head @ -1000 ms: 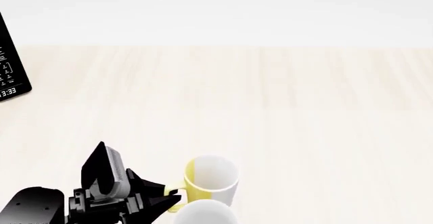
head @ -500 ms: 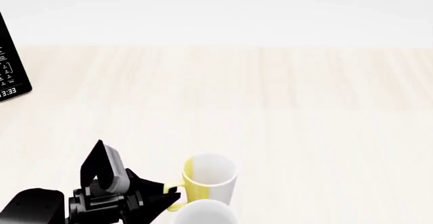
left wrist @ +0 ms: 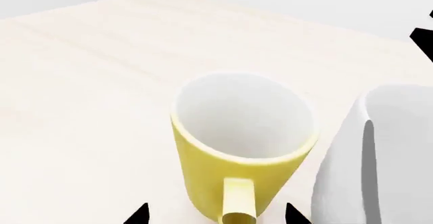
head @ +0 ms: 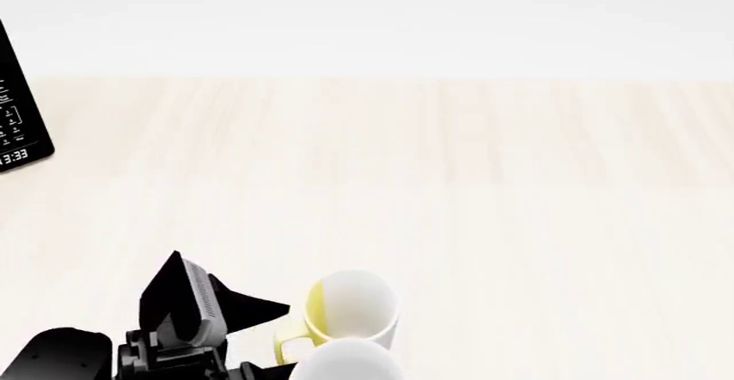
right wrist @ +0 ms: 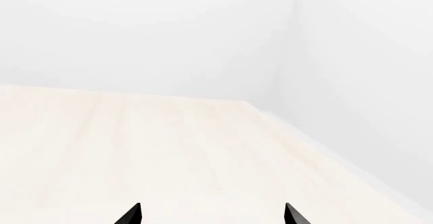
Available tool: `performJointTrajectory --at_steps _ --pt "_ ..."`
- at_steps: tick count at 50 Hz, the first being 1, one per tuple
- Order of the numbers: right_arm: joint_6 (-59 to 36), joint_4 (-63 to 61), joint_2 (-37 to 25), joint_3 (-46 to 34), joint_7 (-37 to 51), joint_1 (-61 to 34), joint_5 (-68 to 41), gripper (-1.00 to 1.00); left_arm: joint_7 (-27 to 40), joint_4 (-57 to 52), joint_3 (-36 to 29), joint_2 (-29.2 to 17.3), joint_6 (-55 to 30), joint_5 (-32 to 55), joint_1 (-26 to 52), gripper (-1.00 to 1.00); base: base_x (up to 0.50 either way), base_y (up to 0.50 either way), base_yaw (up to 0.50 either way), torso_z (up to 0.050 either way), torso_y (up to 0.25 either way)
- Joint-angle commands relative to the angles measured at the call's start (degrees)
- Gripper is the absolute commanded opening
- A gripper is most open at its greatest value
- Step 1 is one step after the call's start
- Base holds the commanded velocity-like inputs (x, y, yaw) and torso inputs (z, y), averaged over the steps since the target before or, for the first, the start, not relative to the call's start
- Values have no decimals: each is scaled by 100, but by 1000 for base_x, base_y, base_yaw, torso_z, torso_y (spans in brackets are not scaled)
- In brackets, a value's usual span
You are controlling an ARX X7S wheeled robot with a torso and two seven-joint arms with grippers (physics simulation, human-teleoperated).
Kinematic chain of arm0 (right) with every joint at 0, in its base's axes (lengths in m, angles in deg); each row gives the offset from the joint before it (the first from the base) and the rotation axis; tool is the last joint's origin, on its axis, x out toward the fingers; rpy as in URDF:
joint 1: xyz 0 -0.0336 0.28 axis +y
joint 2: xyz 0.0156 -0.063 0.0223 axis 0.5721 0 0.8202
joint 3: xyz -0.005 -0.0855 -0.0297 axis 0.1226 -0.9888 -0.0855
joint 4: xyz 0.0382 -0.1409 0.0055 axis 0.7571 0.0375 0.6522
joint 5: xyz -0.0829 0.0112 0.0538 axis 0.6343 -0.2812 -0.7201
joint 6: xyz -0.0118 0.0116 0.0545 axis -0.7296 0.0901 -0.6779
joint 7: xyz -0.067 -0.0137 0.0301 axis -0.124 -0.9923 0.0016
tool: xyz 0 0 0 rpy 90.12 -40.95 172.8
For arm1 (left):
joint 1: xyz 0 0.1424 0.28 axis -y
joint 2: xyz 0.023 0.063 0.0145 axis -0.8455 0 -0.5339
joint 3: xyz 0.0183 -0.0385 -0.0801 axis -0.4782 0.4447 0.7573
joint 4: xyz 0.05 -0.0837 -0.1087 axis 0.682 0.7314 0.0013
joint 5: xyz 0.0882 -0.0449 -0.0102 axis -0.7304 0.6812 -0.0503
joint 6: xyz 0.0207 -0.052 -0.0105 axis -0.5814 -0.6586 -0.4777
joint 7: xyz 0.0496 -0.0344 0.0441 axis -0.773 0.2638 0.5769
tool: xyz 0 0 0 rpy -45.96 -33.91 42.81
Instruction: Put the yellow and white mug to the front of the white mug.
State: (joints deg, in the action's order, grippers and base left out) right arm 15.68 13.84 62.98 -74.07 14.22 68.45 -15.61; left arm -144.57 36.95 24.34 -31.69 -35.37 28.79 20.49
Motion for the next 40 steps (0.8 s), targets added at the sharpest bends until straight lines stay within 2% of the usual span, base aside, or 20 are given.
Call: performJointTrajectory --at_steps 1,4,5,7,8,9,10,11,13,14,16,21,27,33,40 --pt "-20 48 -37 9 -45 -35 -110 100 -144 15 7 -1 143 38 -10 100 0 0 0 0 0" --pt "-31 -85 -30 29 20 44 -81 100 -112 14 47 5 316 28 -27 100 0 0 0 0 0" --pt "28 -60 -19 -2 12 55 -51 100 -372 14 151 7 240 146 -20 100 0 0 0 0 0" --pt "141 411 23 -120 -34 -112 48 100 -384 15 15 -45 256 -30 -106 100 0 0 0 0 0" --pt "304 726 36 -93 -235 -256 -207 100 -8 15 -208 -86 306 -263 -52 100 0 0 0 0 0" --pt "336 1028 43 -94 -408 -372 -401 100 -417 15 162 -26 -196 151 103 100 0 0 0 0 0" --pt "534 1248 98 13 -386 -422 -477 100 -667 15 28 -44 -66 39 96 100 0 0 0 0 0" --pt "192 1458 69 -19 -328 -614 -450 100 -588 15 93 -63 221 65 128 100 0 0 0 0 0" --pt "259 1360 33 -70 -415 -583 -449 100 -470 15 483 -19 -173 293 322 100 0 0 0 0 0" --pt "429 1413 55 -100 -480 -569 -443 100 -768 14 437 -5 187 234 256 100 0 0 0 0 0" --pt "623 1562 110 -115 -509 -524 -435 100 -559 14 443 26 230 127 241 100 0 0 0 0 0" --pt "507 1082 60 -129 -434 -357 -402 100 -731 14 578 4 225 146 156 100 0 0 0 0 0" --pt "504 1251 80 -115 -409 -428 -428 100 -720 14 744 -23 231 129 191 100 0 0 0 0 0" --pt "516 1194 66 -114 -406 -400 -451 100 -1258 13 1109 -53 156 369 256 100 0 0 0 0 0" --pt "530 1079 39 -63 -374 -325 -505 100 -1513 11 1410 -127 166 444 310 100 0 0 0 0 0"
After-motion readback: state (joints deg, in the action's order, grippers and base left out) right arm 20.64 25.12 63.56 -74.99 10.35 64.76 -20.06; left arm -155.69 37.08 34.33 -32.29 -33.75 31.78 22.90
